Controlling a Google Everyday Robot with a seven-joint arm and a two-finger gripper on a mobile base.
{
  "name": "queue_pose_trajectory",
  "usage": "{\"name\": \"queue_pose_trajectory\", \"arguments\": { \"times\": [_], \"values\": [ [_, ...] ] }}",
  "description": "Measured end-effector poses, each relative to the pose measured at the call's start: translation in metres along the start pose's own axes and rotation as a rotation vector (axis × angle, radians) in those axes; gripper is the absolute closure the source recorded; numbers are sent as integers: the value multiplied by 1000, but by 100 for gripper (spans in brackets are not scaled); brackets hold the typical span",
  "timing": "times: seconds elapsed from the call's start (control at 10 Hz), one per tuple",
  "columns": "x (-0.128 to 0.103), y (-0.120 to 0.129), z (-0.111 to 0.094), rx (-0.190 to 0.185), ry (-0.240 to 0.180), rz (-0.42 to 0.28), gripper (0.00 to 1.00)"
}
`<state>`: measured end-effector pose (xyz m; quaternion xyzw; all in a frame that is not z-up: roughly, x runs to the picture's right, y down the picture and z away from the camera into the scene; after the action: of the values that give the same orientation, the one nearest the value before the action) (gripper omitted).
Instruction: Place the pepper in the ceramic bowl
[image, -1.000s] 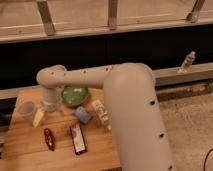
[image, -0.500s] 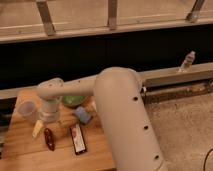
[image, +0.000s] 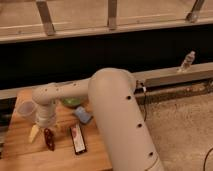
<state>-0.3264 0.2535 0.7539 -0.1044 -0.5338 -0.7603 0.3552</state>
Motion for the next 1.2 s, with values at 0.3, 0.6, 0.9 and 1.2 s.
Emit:
{"name": "queue_pose_trajectory", "arguments": {
  "times": [0.3,0.6,0.9,1.2],
  "values": [
    [2,2,16,-3,-31,13,20],
    [2,11,22,16,-36,33,29],
    [0,12,19,14,-43,33,62],
    [0,15,25,25,-38,36,92]
  ]
}}
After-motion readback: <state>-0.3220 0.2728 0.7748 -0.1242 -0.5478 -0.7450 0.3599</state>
